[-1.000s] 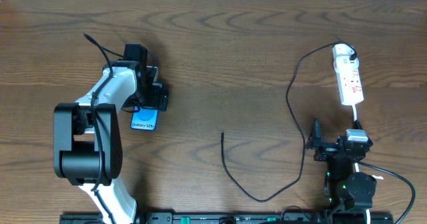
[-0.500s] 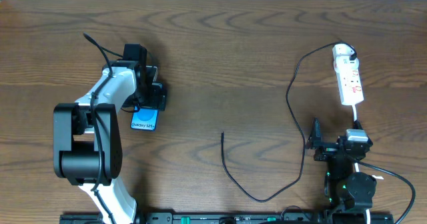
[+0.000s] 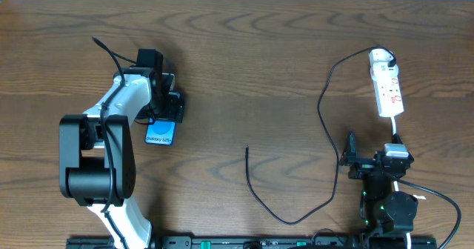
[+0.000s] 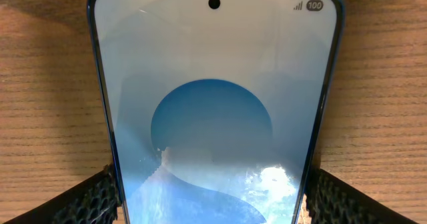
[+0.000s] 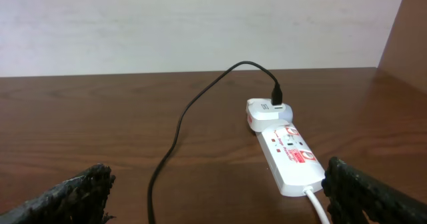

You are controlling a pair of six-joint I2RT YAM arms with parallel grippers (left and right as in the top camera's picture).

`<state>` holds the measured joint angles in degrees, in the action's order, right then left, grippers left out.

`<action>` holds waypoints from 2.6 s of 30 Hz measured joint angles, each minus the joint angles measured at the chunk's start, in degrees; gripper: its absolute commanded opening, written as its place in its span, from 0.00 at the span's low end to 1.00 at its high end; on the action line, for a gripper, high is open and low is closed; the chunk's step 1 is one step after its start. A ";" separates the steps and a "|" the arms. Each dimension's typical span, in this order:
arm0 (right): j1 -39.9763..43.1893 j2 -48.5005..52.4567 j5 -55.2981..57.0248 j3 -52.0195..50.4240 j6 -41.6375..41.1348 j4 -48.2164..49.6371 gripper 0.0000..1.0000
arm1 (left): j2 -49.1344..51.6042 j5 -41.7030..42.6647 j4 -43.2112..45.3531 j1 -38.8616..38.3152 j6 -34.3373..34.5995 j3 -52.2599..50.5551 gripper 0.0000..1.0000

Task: Plug charger to phone and switch on socket
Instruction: 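Lower the left gripper onto the phone and close on its sides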

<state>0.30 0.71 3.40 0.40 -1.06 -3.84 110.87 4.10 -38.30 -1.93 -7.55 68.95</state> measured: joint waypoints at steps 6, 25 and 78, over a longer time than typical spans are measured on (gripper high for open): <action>0.00 0.00 0.00 0.00 0.00 0.00 0.99 | 0.00 0.00 0.02 0.07 0.02 0.00 0.82; 0.00 0.00 0.02 0.00 0.00 0.00 0.99 | -0.07 0.00 0.02 0.04 0.00 -0.02 0.77; 0.00 0.00 0.02 0.00 0.00 0.00 0.99 | -0.09 -0.02 0.02 0.04 0.00 -0.02 0.08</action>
<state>0.30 0.71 3.42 0.40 -1.06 -3.84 110.78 4.08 -38.28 -1.89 -7.55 68.93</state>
